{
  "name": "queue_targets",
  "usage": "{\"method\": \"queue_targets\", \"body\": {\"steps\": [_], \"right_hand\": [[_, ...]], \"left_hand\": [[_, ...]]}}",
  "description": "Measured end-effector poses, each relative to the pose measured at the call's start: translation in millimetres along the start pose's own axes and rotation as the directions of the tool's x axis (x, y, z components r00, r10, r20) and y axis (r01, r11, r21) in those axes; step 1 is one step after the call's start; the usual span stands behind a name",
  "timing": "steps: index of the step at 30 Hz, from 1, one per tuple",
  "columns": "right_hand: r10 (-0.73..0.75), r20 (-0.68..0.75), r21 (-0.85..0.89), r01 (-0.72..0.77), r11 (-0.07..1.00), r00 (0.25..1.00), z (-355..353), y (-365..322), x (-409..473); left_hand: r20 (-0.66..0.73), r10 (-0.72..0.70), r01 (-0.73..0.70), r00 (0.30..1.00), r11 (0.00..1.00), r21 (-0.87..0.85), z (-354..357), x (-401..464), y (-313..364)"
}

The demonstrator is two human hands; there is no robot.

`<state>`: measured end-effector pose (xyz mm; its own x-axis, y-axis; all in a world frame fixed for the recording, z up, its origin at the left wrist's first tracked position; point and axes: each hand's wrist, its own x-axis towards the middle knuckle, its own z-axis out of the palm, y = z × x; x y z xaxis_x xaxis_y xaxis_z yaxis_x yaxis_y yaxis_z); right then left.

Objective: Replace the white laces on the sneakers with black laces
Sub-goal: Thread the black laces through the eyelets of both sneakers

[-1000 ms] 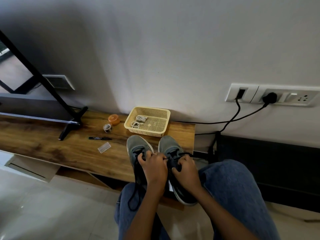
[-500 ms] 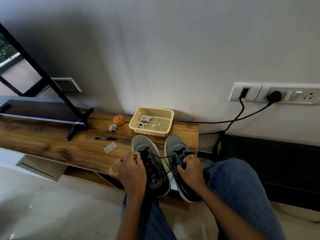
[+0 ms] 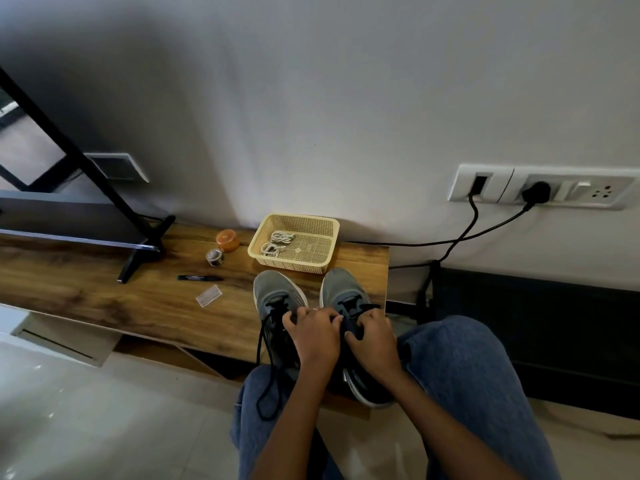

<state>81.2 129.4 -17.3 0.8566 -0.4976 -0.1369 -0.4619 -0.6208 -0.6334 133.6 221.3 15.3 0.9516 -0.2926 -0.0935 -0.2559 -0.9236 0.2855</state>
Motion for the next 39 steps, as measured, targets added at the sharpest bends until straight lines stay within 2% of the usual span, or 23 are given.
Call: {"method": "queue_targets", "body": {"steps": [3,5,8,11,17,25,32,39], "right_hand": [[0.000,0.003,-0.002,0.000,1.000,1.000,0,-1,-2],[-0.003,0.004,-0.009,0.003,1.000,1.000,1,-1,-3],[-0.009,0.001,-0.016,0.009,1.000,1.000,0,-2,-3],[-0.011,0.002,-0.012,0.011,1.000,1.000,-1,-2,-3],[-0.011,-0.004,0.007,0.011,1.000,1.000,-2,-3,-4],[-0.017,0.008,0.031,0.016,0.999,1.000,-2,-1,-4],[-0.013,0.017,0.025,0.013,1.000,1.000,-4,-4,-6],[-0.005,0.034,0.019,0.004,1.000,0.999,-4,-4,-5]], "left_hand": [[0.038,-0.096,0.098,0.995,0.993,-0.058,-1,4,-1],[0.088,-0.144,0.148,0.986,0.988,-0.038,-2,5,0],[0.141,-0.176,0.181,0.974,0.983,-0.027,-2,6,1],[0.172,-0.201,0.219,0.964,0.971,-0.093,-4,7,3],[0.089,-0.260,0.274,0.961,0.936,-0.221,-13,1,-5],[-0.008,-0.356,0.339,0.934,0.896,-0.289,-39,-22,-34],[0.019,-0.372,0.350,0.928,0.853,-0.388,-43,-48,-44],[0.019,-0.397,0.372,0.918,0.841,-0.392,-43,-59,-49]]}}
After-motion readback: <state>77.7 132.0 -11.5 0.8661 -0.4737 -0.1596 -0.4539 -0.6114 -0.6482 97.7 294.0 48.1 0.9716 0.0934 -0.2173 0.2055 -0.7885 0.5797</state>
